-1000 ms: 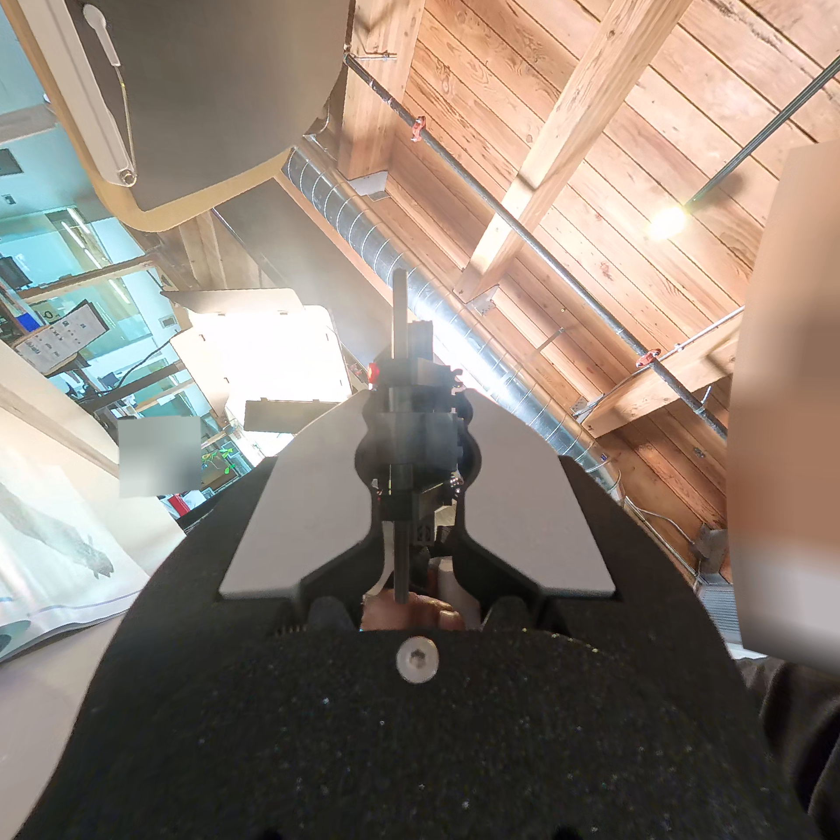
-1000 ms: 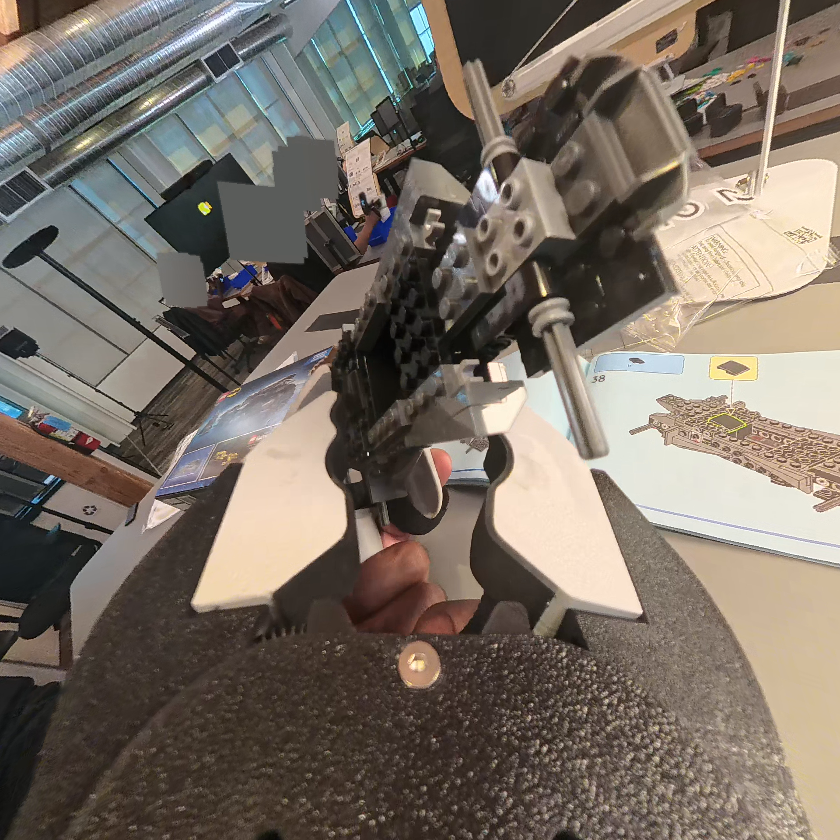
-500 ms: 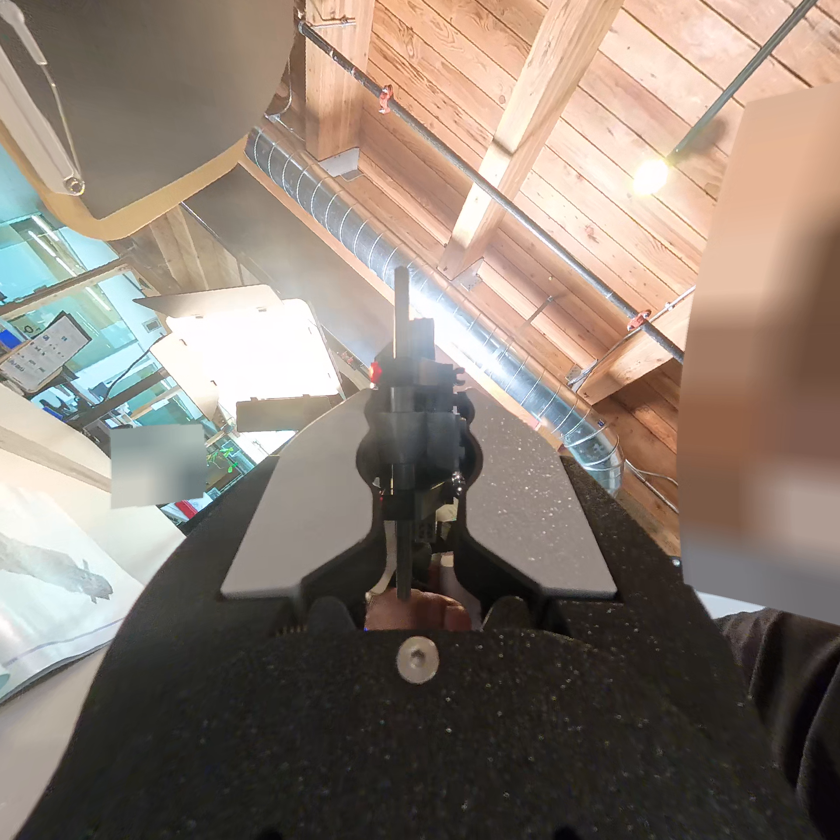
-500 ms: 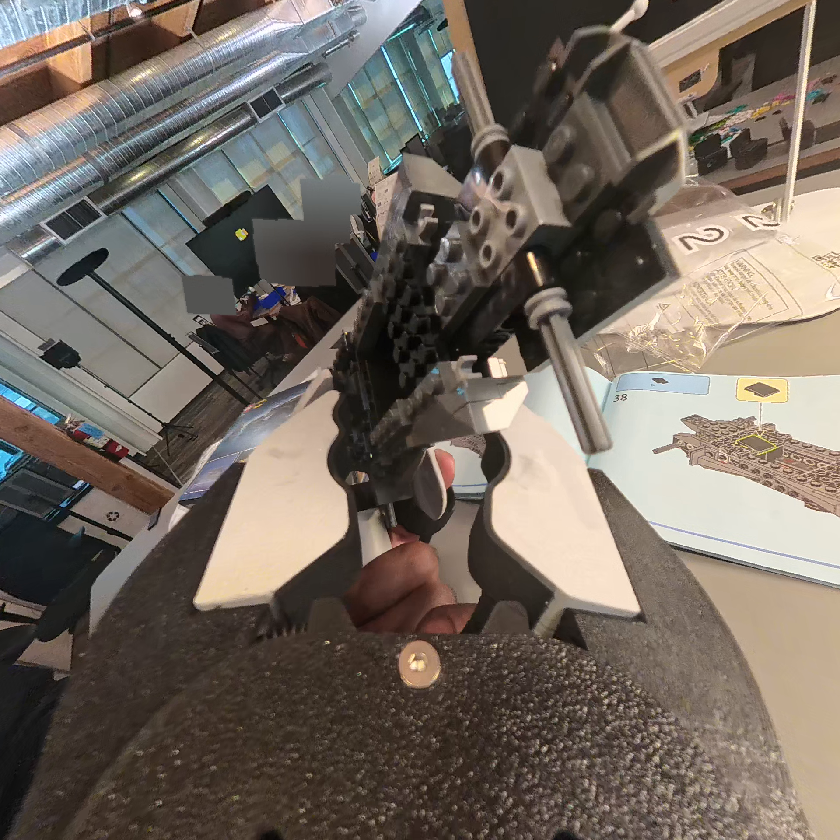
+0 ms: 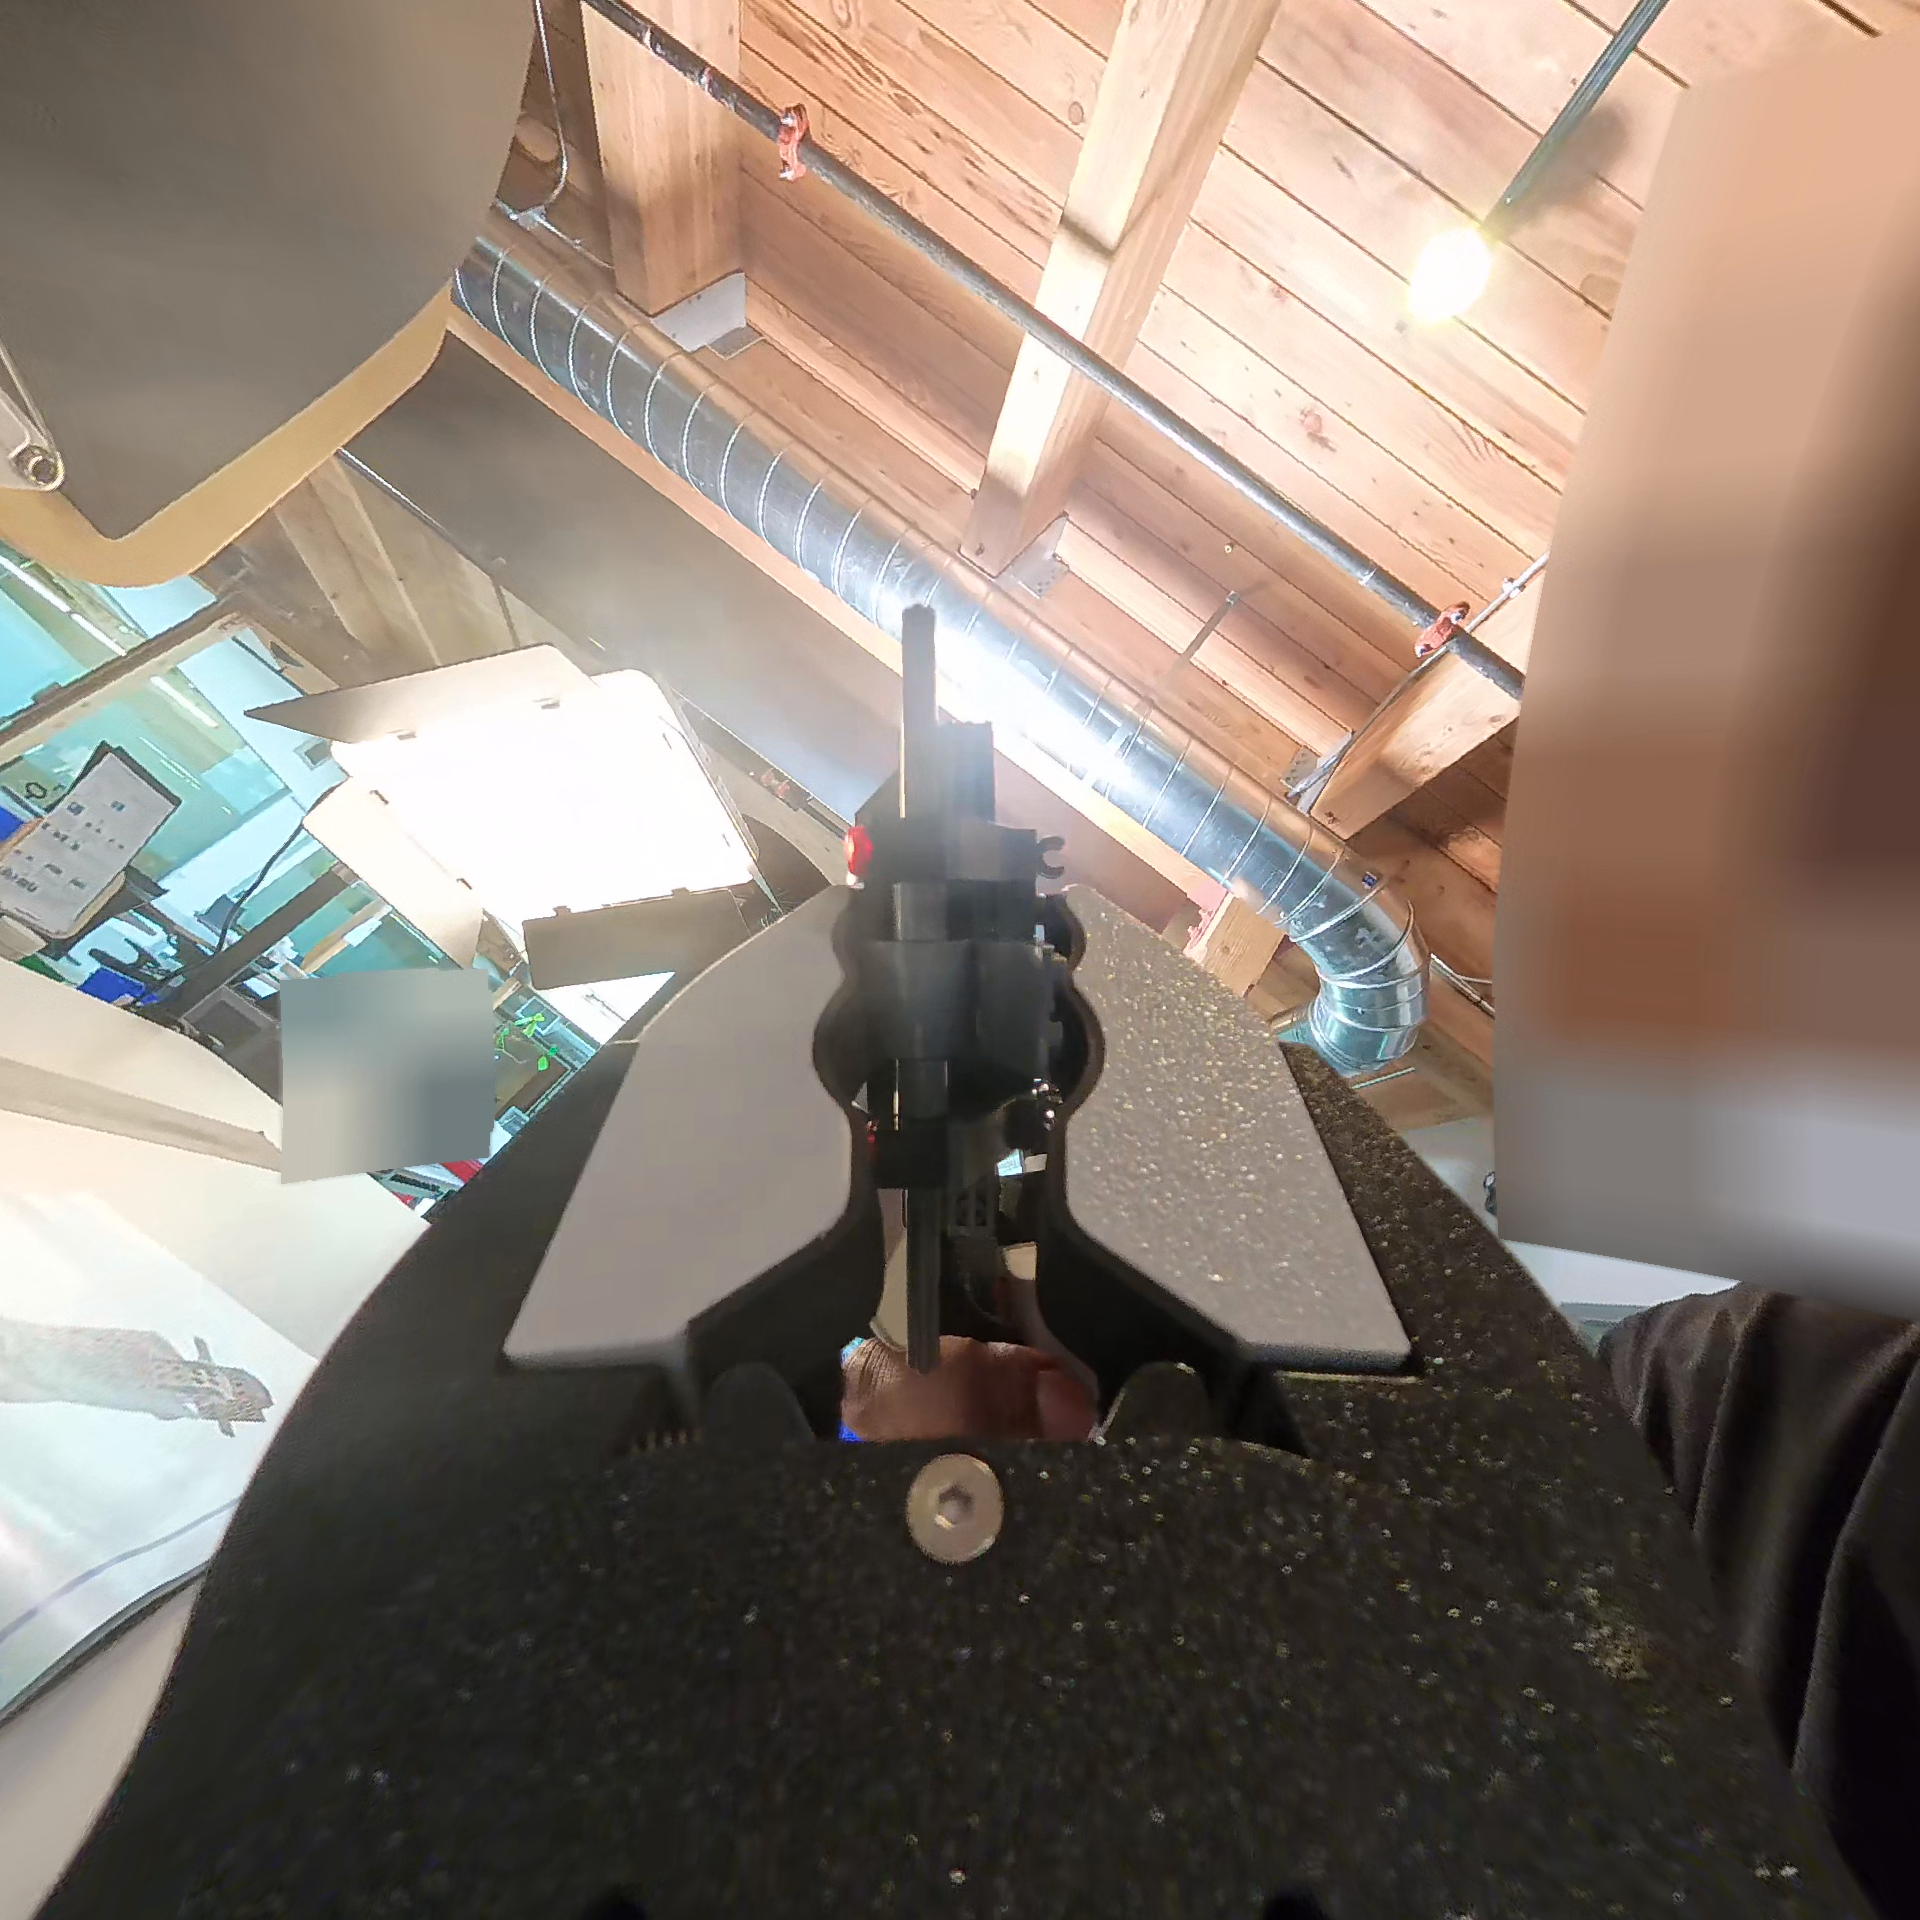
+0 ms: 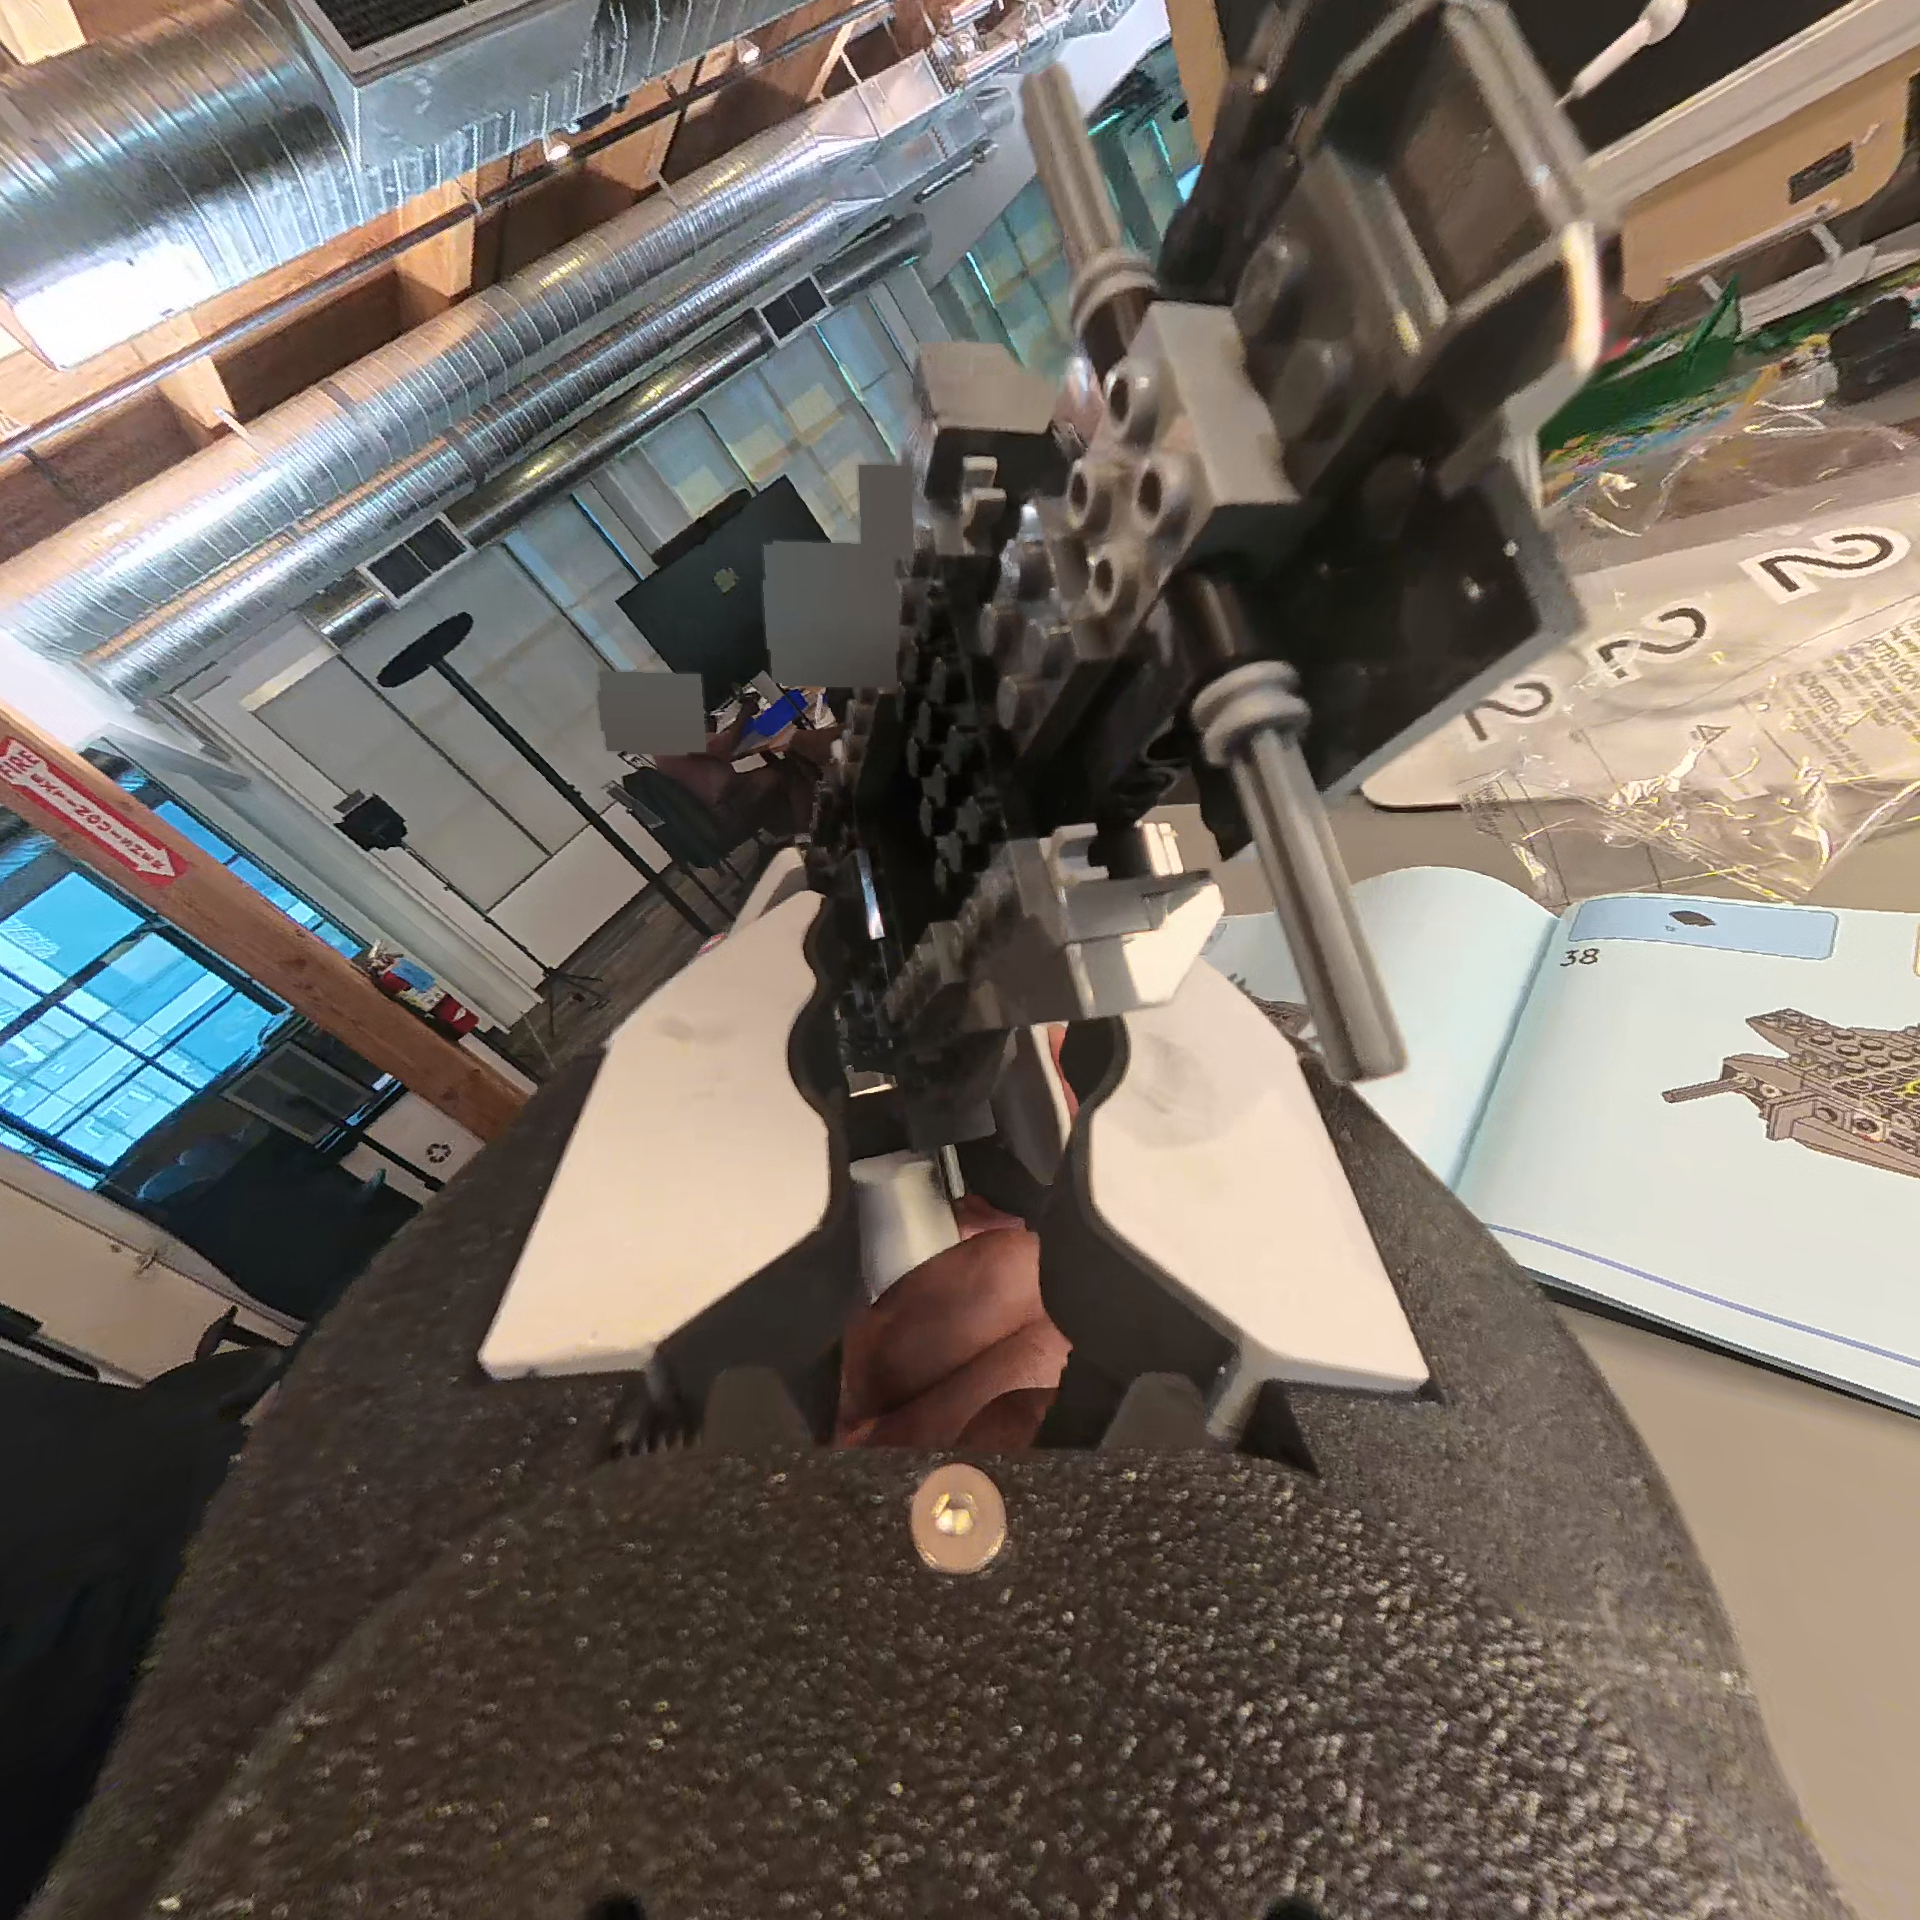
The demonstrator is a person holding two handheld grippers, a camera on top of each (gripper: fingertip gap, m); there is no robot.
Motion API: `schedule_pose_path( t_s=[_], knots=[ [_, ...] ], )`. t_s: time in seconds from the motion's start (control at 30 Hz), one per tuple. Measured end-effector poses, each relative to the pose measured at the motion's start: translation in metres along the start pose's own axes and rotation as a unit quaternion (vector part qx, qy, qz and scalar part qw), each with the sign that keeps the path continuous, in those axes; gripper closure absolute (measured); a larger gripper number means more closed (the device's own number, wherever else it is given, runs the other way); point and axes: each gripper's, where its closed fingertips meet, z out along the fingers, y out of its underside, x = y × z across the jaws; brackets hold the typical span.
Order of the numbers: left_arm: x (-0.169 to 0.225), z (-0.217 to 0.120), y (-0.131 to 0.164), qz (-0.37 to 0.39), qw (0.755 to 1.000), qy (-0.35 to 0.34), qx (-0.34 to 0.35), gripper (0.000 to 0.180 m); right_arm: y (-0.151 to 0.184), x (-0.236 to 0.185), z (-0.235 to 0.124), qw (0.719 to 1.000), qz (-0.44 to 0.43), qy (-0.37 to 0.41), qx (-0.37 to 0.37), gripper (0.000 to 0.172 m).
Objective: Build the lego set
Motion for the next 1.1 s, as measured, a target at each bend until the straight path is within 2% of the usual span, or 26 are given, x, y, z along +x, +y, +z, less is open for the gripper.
schedule_pose_path(
  t_s=[0.4, 0.57, 0.73, 1.1],
  knots=[
    [0.007, 0.002, -0.001, 0.037, 0.999, 0.01, -0.016, 0.149, -0.002, -0.007, 0.0, 1.0, 0.007, -0.026, 0.009, 0.133],
    [0.006, -0.001, -0.002, -0.031, 0.999, 0.04, 0.005, 0.148, 0.002, -0.009, 0.001, 1.0, -0.013, -0.012, 0.005, 0.136],
    [0.008, -0.004, -0.003, -0.068, 0.995, 0.066, 0.033, 0.149, 0.002, -0.006, 0.001, 0.998, -0.05, 0.033, 0.009, 0.125],
    [0.014, -0.004, -0.002, -0.068, 0.993, 0.085, 0.036, 0.149, -0.002, -0.011, -0.003, 0.997, -0.052, 0.033, 0.055, 0.125]
  ],
)
